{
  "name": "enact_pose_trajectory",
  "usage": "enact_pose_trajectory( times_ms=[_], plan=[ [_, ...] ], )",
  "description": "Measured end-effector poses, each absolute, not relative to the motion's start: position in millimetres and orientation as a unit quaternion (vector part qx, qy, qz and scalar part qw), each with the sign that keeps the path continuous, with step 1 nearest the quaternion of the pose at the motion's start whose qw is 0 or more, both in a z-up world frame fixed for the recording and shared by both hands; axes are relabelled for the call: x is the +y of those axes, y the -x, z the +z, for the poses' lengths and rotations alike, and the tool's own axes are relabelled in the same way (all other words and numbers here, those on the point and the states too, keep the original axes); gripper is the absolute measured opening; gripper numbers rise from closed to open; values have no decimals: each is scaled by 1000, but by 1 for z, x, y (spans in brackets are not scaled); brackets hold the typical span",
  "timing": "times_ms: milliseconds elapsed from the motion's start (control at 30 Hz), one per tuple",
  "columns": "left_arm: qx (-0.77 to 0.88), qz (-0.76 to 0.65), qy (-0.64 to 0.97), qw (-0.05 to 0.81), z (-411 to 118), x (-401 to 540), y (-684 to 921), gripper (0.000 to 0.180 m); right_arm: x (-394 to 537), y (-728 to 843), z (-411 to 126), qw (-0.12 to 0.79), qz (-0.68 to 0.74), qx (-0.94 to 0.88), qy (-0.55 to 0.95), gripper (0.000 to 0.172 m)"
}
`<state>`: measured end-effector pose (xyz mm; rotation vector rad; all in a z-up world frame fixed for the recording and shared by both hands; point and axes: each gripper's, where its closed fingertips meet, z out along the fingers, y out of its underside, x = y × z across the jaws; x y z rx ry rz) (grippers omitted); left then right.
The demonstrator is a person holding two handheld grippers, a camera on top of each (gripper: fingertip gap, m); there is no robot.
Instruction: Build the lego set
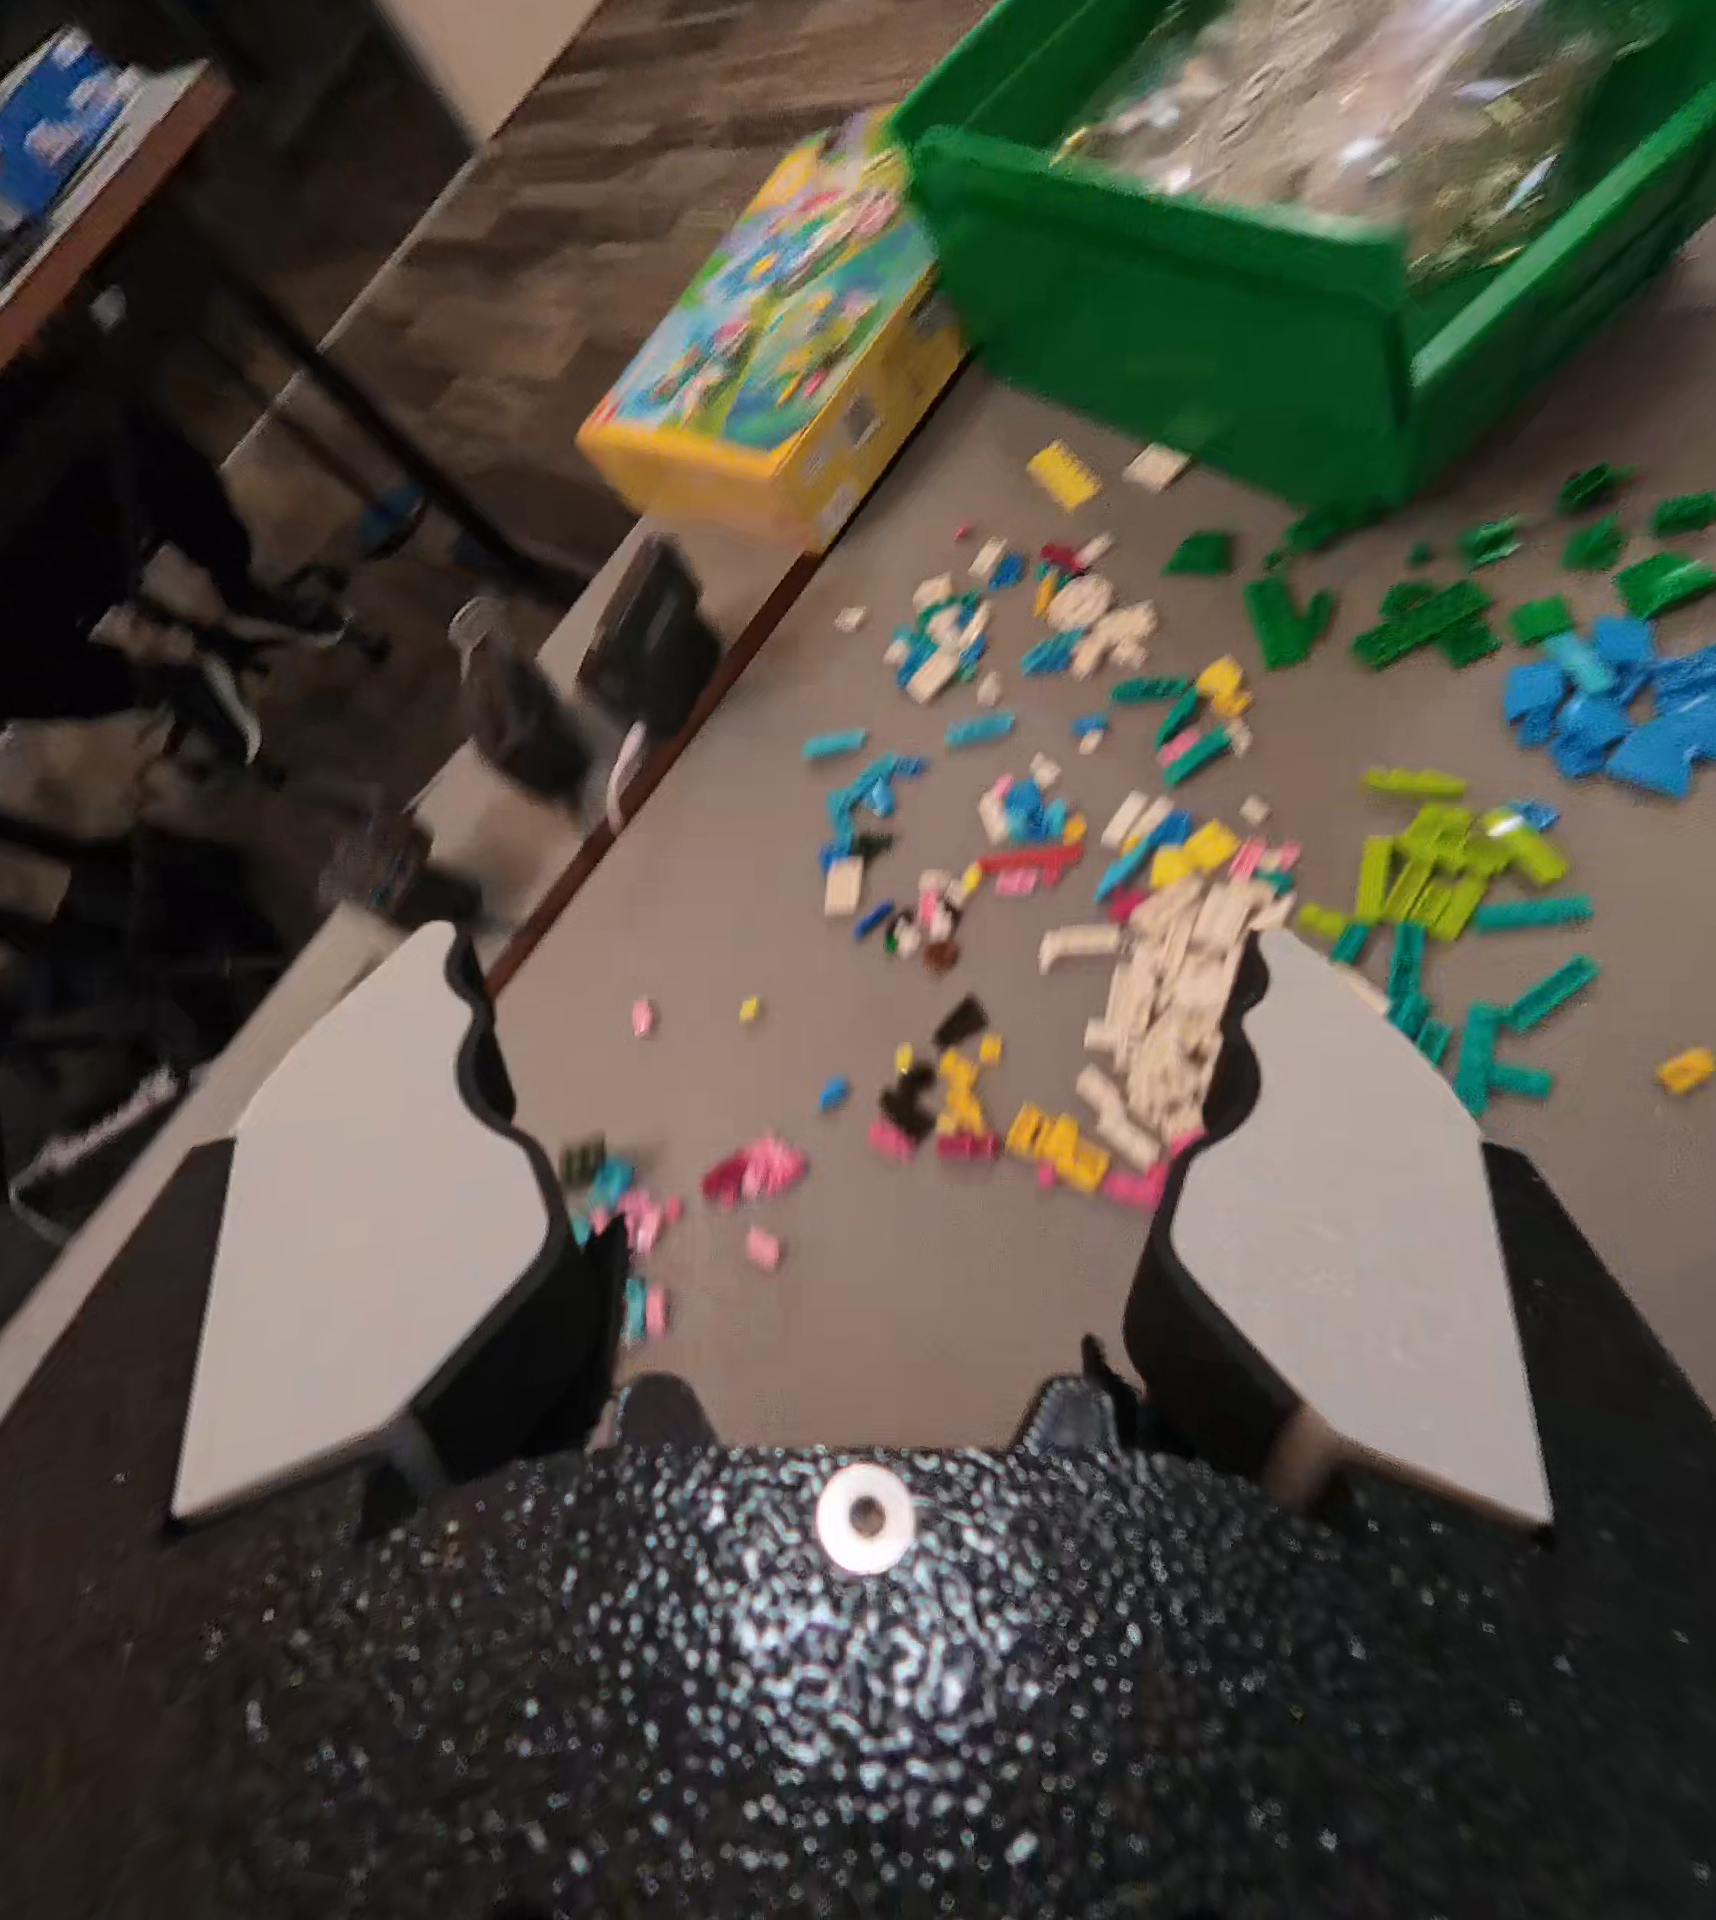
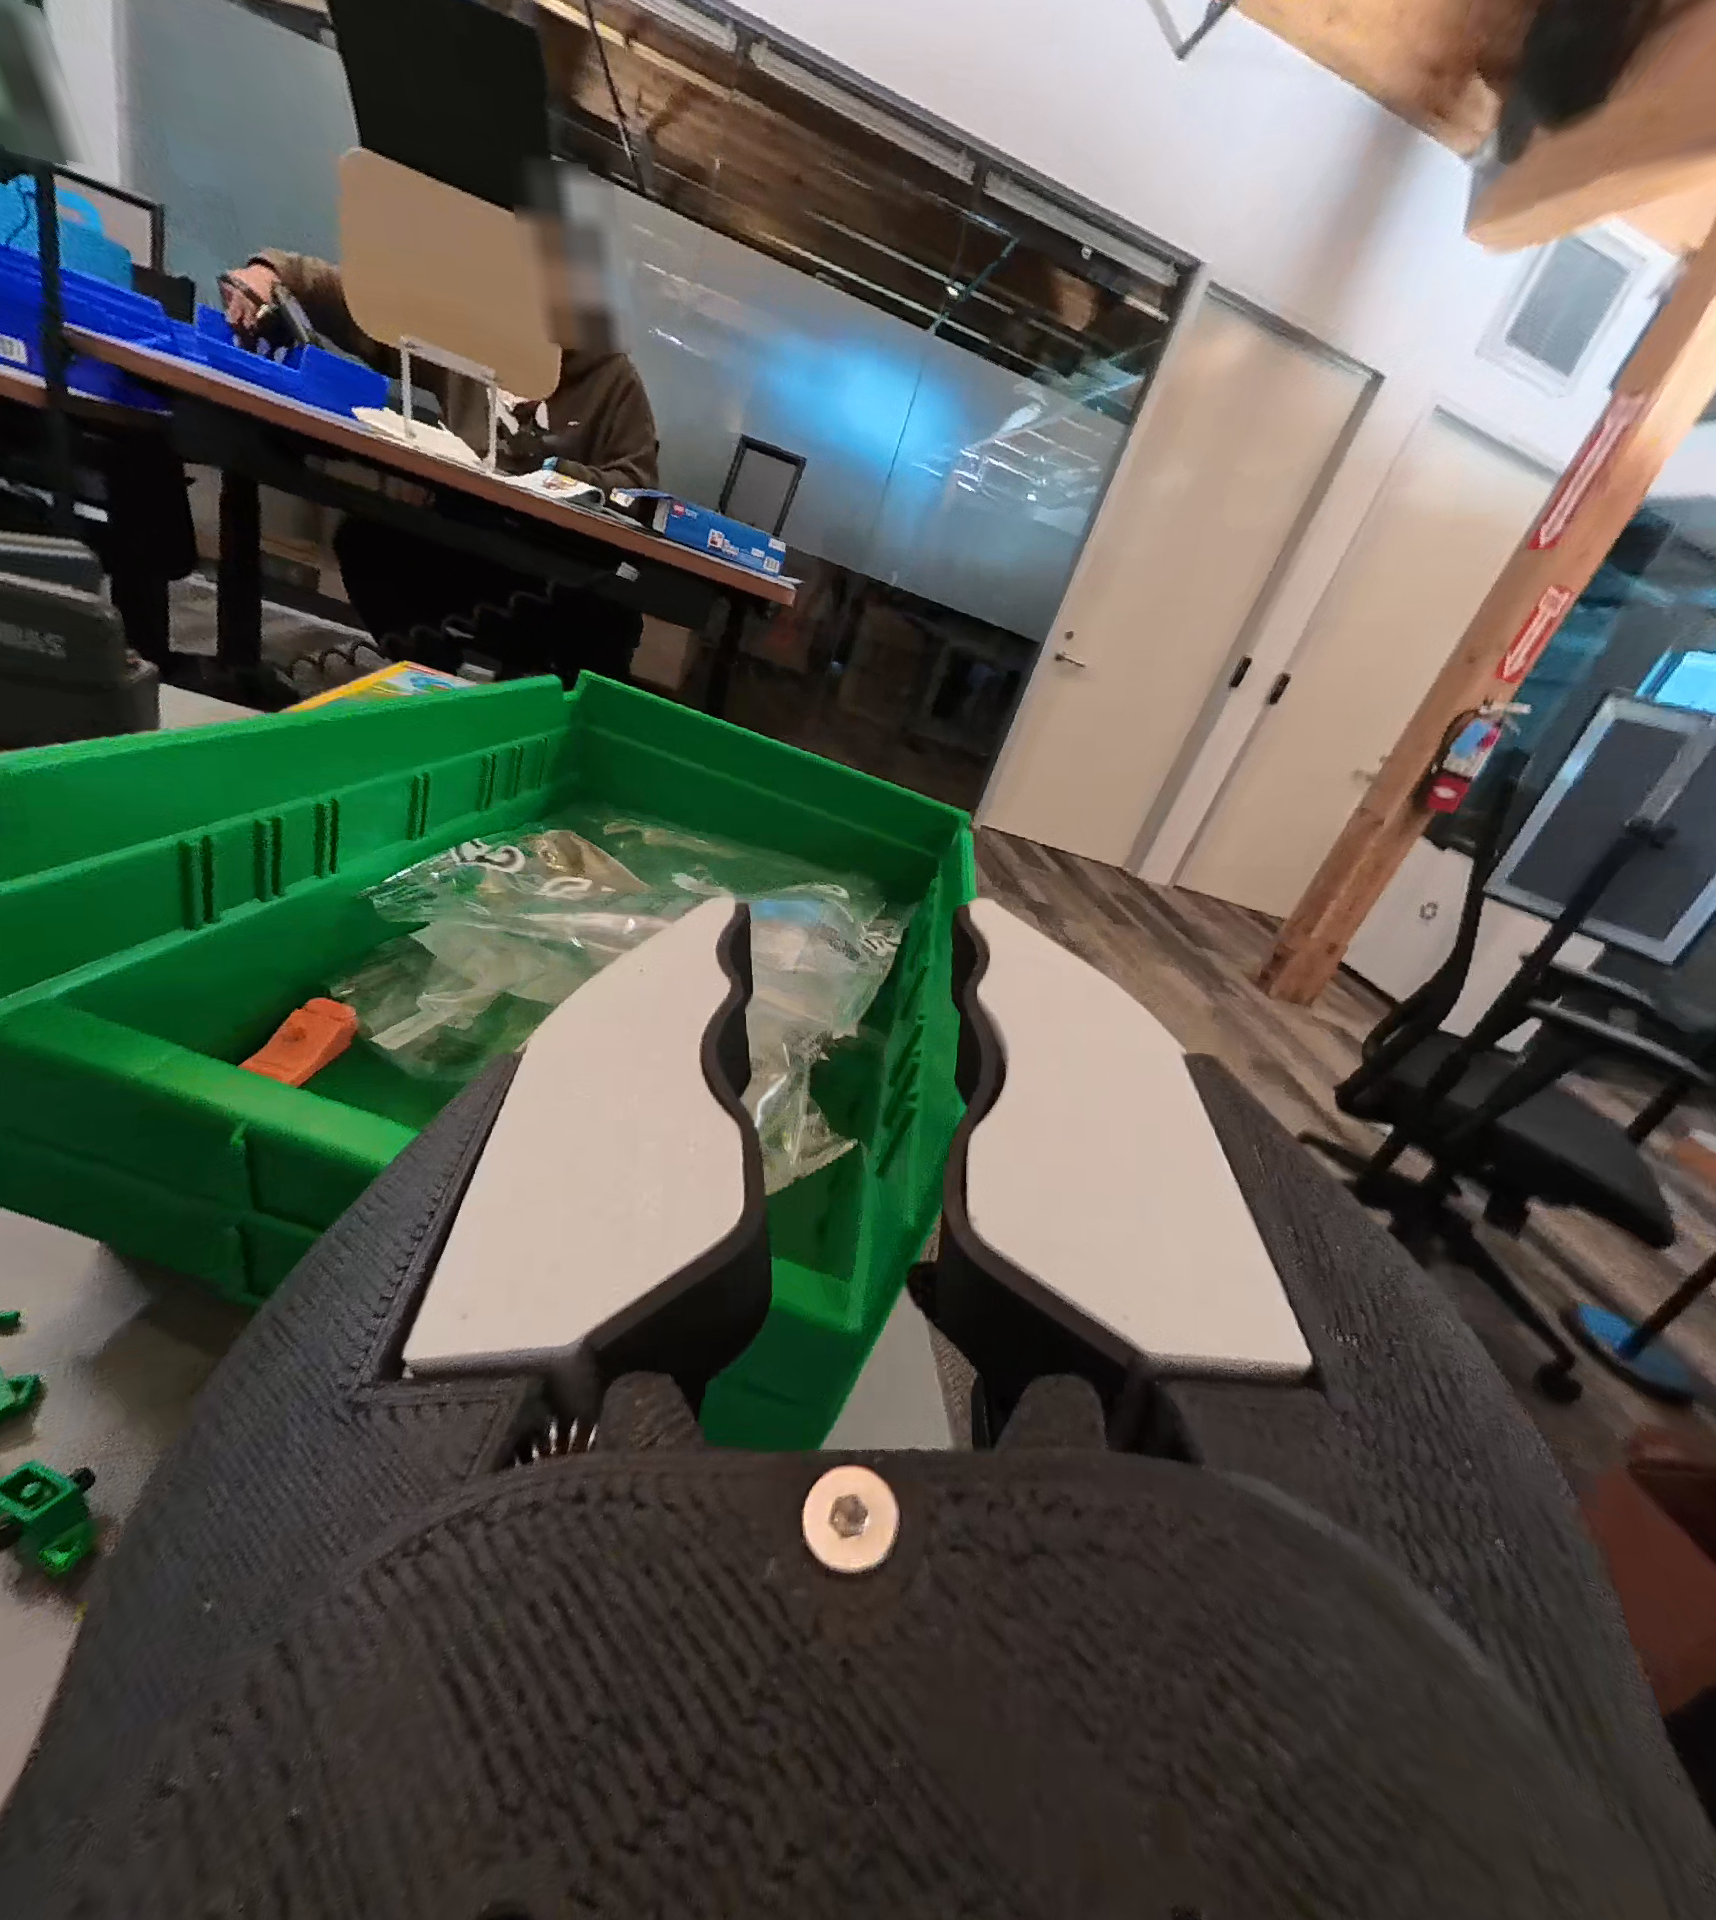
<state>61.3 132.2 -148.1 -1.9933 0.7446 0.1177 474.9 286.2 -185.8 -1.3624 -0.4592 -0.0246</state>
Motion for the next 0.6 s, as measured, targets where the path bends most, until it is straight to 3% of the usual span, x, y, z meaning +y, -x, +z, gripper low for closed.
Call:
enact_pose_trajectory(
  times_ms=[167,433,600],
  plan=[
    [187,61,840,505,-196,57,31,104,249,-422,-173,714,41,-296,633,31],
    [152,-19,843,516,-253,0,56,48,151,-287,-221,558,132,-493,655,21],
    [137,-29,816,561,-258,3,56,44,128,-231,-277,452,104,-592,660,23]
  ],
)
